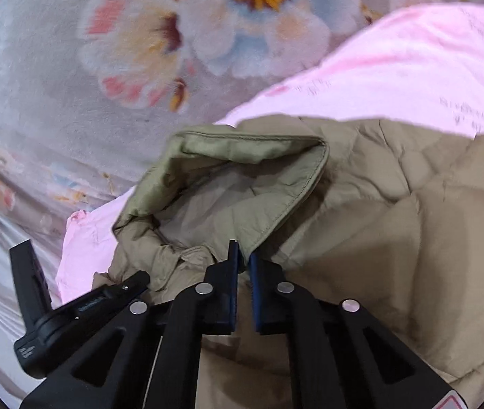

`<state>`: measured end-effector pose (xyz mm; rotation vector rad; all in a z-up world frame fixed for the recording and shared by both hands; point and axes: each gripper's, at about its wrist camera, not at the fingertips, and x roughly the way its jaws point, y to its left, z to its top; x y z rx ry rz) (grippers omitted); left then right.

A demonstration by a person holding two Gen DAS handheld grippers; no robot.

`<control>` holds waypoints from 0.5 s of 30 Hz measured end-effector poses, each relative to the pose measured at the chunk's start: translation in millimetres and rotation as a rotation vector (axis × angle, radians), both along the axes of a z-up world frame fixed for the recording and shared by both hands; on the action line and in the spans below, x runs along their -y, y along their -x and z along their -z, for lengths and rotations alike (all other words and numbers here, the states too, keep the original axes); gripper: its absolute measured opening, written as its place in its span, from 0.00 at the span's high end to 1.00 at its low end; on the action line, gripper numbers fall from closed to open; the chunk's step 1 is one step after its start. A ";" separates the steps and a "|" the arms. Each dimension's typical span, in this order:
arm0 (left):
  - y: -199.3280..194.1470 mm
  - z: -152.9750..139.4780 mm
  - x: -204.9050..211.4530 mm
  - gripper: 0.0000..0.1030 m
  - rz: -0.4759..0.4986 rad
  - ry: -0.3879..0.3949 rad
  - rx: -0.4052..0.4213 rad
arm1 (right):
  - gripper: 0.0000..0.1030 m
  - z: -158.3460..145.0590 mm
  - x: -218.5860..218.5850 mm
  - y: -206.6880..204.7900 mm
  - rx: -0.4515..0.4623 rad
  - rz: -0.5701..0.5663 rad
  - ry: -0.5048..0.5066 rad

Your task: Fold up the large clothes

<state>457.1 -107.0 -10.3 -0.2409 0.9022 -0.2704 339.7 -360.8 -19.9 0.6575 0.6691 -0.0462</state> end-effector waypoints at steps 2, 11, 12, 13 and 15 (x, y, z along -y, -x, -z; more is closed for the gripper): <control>5.1 2.3 1.6 0.95 0.014 -0.033 0.023 | 0.96 -4.8 -5.7 8.1 0.010 0.007 0.086; 9.4 23.2 18.5 1.00 0.016 -0.172 0.072 | 1.00 31.1 -8.8 -15.1 -0.144 0.020 0.193; 10.0 23.8 19.4 1.00 0.016 -0.184 0.076 | 1.00 31.2 -9.6 -15.2 -0.147 0.019 0.200; 10.6 24.3 20.3 1.00 0.016 -0.196 0.078 | 1.00 32.1 -10.4 -15.6 -0.148 0.018 0.201; 12.1 23.3 20.3 1.00 0.017 -0.205 0.081 | 1.00 32.2 -6.8 -14.8 -0.144 0.012 0.177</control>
